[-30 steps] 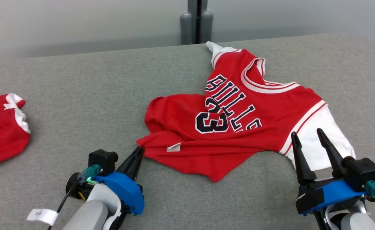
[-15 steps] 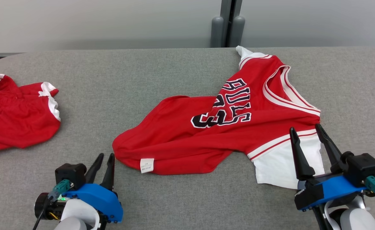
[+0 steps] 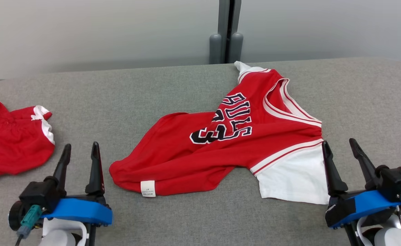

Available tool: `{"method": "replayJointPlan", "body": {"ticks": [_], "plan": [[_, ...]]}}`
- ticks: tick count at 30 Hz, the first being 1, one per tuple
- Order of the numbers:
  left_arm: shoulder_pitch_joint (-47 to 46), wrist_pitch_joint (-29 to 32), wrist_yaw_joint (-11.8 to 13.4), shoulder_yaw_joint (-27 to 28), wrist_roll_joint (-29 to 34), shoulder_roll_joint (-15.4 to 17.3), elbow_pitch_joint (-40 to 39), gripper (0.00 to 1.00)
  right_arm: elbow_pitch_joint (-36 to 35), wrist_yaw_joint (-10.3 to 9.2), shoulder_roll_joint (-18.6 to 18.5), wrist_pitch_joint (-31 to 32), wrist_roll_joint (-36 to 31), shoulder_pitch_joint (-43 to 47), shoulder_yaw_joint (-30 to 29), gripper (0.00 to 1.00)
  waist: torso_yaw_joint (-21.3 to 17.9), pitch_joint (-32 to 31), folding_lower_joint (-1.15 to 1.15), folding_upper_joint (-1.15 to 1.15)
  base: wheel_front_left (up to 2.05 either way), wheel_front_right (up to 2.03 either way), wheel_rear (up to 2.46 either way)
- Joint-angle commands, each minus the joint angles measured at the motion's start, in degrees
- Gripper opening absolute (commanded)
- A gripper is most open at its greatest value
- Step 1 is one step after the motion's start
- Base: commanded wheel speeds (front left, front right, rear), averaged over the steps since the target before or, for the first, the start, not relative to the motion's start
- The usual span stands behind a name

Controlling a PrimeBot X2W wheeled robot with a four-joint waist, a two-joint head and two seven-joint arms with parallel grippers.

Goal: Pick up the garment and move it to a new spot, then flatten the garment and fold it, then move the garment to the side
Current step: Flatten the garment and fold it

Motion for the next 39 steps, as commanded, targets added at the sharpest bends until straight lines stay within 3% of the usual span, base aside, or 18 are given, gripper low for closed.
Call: {"method": "replayJointPlan", "body": {"ticks": [1,10,28,33,34,39], "plan": [[0.6,-0.3,0.2,1.5,1.2,-0.4,-1.5,1.00,0.0,0.03,-0.1,0.3,-0.1,0.7,-0.1,1.00,-0.5,-0.6,0.00,0.00,0.00,0.00,0.00],[6.5,-0.3,-1.0,7.6,6.5,-2.5,-2.9,1.00,2.5,0.03,-0.1,1.0,-0.3,3.0,-2.1,1.00,-1.5,-3.7,0.00,0.00,0.00,0.00,0.00],[7.6,1.3,-1.5,6.0,6.6,-3.2,-2.3,1.00,1.8,0.03,-0.1,1.1,1.3,2.2,-1.3,1.00,-1.2,-2.0,0.00,0.00,0.00,0.00,0.00],[8.4,6.2,-2.7,4.0,5.1,-3.6,-0.4,1.00,3.4,0.03,-0.1,5.7,1.6,2.1,-0.7,1.00,-1.5,-1.0,0.00,0.00,0.00,0.00,0.00],[7.6,8.2,-3.3,3.1,4.7,-3.7,1.2,1.00,5.3,0.03,-0.1,9.1,1.3,1.8,-0.8,1.00,-1.7,-0.3,0.00,0.00,0.00,0.00,0.00],[5.3,9.7,-4.6,2.0,4.2,-4.4,5.2,1.00,8.8,0.03,-0.1,12.9,0.7,0.2,-0.6,1.00,-1.7,1.0,0.00,0.00,0.00,0.00,0.00]]}}
